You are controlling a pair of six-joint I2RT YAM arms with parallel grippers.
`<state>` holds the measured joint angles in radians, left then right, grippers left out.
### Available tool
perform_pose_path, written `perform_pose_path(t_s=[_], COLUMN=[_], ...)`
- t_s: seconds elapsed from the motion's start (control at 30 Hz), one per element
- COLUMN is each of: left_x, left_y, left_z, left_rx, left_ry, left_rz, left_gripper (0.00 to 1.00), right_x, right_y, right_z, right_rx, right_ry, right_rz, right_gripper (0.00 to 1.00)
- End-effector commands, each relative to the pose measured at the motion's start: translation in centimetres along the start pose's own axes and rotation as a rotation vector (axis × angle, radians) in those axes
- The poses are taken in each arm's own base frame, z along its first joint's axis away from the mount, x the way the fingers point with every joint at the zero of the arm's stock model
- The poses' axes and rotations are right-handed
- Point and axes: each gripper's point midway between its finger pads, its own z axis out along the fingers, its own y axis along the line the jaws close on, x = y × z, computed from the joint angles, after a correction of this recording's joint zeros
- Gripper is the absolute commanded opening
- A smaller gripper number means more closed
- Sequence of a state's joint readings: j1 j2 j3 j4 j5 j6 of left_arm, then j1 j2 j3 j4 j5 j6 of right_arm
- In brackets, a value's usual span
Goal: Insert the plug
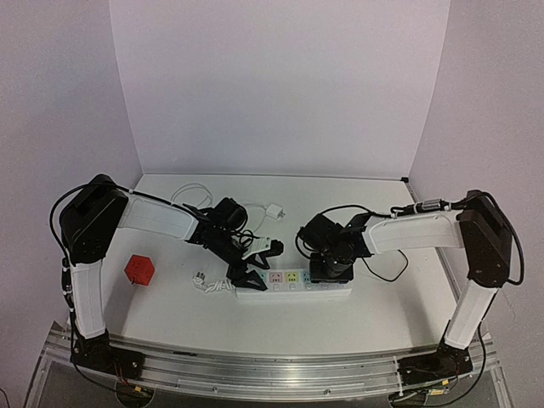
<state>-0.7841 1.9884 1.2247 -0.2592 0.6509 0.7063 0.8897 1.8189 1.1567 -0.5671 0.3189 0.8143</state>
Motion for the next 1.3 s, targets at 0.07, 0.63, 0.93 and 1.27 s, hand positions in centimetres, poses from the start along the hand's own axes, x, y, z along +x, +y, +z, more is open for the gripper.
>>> perform_pose_path(t_s=[0.07,0.63,0.93,1.27], left_x=[-2.5,-2.3,-2.1,-1.7], left_y=[-0.1,-0.2,-0.4,-0.4], left_z=[-1.3,-1.3,-1.4,-1.3], left_rx=[-0.005,-0.005,-0.008,-0.015], left_ry=[-0.053,-0.053,-0.051,-0.041], left_rz=[0.043,0.040,0.045,0.043], left_gripper=[0.73,0.72,0.72,0.72], right_x=[4.1,8.1,9.1,12.2], right_y=[-4.1,-6.0,-6.5,-7.8], right_z=[2.8,5.4,5.4,7.6], right_rx=[0.131,0.187,0.153,0.161], right_ry=[0.090,0.144,0.091,0.123], right_rz=[-0.018,-0.010,-0.030,-0.037], right_gripper=[0.00,0.00,0.00,0.00])
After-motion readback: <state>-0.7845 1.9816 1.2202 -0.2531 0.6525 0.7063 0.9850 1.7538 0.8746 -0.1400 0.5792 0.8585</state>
